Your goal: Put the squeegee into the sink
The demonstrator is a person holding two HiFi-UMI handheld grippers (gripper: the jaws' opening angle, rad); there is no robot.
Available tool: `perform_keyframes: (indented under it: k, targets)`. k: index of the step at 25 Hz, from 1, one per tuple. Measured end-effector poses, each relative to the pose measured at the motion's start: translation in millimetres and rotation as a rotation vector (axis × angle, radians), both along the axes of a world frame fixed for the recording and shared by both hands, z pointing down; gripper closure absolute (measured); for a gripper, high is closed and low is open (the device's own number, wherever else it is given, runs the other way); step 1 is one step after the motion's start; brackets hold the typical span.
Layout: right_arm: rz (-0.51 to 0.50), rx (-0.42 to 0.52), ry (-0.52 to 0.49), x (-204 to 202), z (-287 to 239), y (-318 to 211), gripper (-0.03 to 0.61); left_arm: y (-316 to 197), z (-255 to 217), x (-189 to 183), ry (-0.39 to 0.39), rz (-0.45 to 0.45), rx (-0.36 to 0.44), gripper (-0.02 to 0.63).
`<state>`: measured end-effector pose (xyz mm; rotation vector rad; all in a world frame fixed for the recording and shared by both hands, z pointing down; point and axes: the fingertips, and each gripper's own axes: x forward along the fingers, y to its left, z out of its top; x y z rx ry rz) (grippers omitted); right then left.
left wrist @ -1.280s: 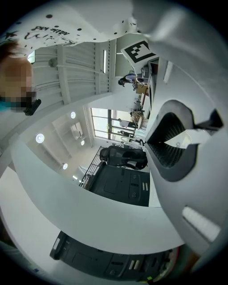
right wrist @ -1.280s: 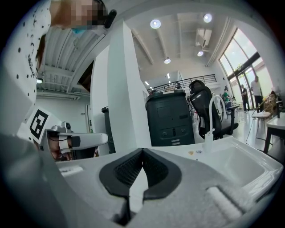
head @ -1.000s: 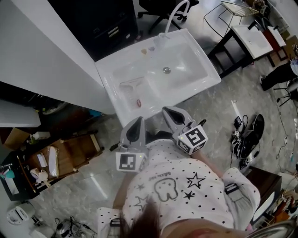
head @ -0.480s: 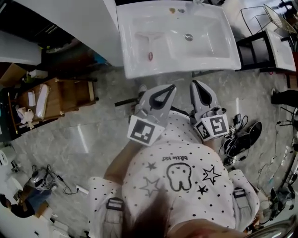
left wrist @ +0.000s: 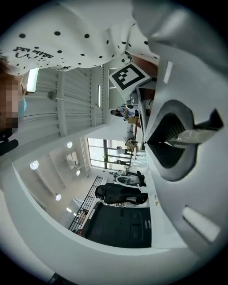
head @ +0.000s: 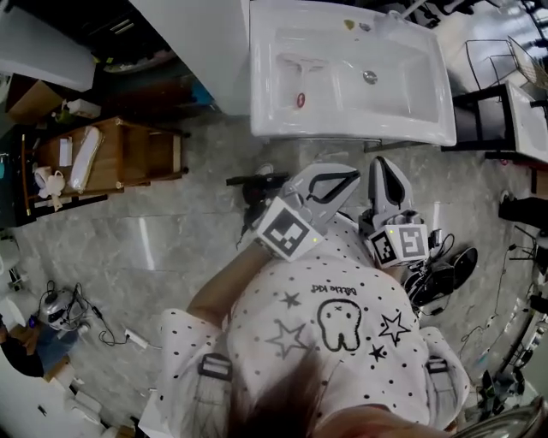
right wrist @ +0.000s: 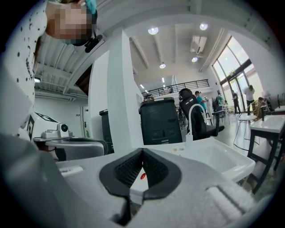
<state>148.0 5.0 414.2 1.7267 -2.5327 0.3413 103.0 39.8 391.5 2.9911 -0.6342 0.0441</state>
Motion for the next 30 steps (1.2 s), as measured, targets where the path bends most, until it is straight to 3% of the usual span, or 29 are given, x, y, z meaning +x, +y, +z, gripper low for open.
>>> perform_keyframes:
  k: [6,15,30]
  targets:
    - [0.041,-0.031,0.029,0.3,-4.8,-6.1,0.580,-7.7,-10.2,4.2,0.040,0.060,-0.028,0.612]
    - [0.147,-0.065,0.025,4.1,-7.3,-6.2,0.580,-0.8,-4.5,14.9,0.006,0.235,-0.044,0.612]
    - [0.176,-0.068,0.033,-7.0,-5.8,-22.7,0.580,-25.5,-6.7,0.1,0.015,0.225,-0.042,0.612]
